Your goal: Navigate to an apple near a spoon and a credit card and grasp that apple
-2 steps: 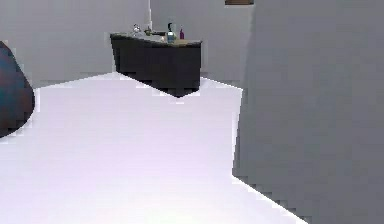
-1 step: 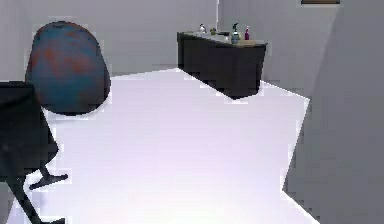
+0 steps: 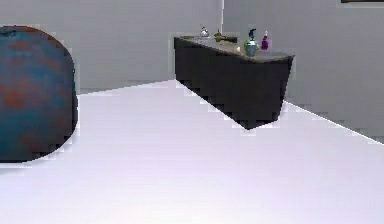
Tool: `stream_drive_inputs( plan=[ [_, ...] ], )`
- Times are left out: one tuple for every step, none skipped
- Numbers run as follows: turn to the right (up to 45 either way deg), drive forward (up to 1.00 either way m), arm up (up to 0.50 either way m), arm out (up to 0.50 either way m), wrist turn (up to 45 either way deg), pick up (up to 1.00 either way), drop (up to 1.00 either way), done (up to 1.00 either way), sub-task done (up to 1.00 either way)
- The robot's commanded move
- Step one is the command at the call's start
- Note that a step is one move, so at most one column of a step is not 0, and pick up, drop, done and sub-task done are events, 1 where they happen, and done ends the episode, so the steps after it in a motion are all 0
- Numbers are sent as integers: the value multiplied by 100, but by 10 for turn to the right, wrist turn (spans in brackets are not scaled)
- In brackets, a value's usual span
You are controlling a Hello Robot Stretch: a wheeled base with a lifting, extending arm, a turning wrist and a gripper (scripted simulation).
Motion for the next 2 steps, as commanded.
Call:
stream_drive_inputs(
  plan=[
    [0, 100, 0, 0, 0, 0, 0, 0, 0],
    [-30, 0, 0, 0, 0, 0, 0, 0, 0]
  ],
)
